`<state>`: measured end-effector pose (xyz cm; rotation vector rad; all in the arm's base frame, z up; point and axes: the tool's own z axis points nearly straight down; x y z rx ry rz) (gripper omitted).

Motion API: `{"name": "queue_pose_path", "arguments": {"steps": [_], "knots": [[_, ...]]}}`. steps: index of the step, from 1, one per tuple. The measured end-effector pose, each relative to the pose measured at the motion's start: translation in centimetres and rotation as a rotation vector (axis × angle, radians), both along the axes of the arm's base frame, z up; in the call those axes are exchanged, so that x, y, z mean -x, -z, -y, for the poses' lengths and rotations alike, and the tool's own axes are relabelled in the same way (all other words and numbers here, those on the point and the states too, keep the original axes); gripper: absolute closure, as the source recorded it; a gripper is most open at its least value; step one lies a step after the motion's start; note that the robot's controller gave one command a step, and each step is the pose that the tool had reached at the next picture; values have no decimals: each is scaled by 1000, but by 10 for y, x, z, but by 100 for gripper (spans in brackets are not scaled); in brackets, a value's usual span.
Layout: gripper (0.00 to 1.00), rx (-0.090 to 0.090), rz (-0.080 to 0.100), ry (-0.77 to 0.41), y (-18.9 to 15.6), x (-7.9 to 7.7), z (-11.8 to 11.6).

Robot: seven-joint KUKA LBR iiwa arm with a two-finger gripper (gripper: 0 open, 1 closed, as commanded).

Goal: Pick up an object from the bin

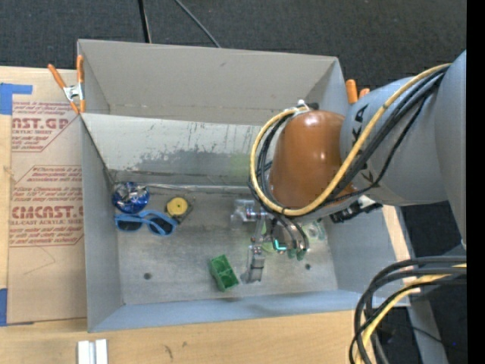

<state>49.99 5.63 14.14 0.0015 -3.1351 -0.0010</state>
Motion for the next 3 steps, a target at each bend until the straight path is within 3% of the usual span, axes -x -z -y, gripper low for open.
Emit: {"name": "queue_pose_path", "arguments": {"steps": [1,2,3], "knots": [[0,-2,14,-328,71,14,-32],[0,0,7,-545,72,4,6],[100,-2,7,-545,72,4,5]]}}
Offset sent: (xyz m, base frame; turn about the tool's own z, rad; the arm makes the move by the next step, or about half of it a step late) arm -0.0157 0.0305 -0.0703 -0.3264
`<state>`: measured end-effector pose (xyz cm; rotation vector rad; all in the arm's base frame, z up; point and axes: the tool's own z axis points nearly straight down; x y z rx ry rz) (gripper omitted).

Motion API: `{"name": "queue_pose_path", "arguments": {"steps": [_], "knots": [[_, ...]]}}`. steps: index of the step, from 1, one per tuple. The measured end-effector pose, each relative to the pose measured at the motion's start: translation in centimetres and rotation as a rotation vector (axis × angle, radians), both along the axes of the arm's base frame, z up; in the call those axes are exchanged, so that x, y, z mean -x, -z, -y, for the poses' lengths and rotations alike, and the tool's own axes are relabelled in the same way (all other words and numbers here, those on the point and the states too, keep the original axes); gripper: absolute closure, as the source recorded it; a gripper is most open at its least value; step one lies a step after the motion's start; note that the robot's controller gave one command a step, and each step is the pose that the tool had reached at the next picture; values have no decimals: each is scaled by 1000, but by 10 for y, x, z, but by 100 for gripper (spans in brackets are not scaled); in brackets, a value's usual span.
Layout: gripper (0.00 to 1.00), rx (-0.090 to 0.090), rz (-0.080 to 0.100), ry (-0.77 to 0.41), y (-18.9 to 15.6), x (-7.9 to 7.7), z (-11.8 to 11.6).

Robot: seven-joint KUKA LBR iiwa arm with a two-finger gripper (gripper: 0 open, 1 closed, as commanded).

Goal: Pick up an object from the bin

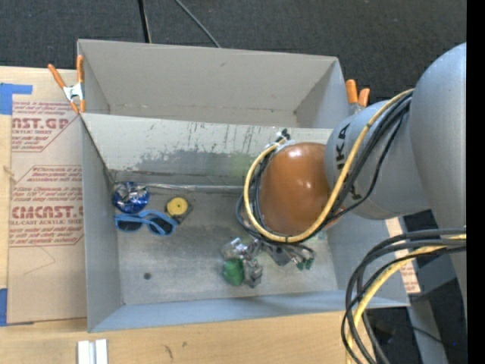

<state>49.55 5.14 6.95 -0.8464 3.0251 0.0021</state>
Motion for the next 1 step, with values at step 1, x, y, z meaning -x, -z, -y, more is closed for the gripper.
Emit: {"name": "queue_pose_path", "arguments": {"steps": [1], "knots": [[100,0,10,-275,-185,-6,-15]]}}
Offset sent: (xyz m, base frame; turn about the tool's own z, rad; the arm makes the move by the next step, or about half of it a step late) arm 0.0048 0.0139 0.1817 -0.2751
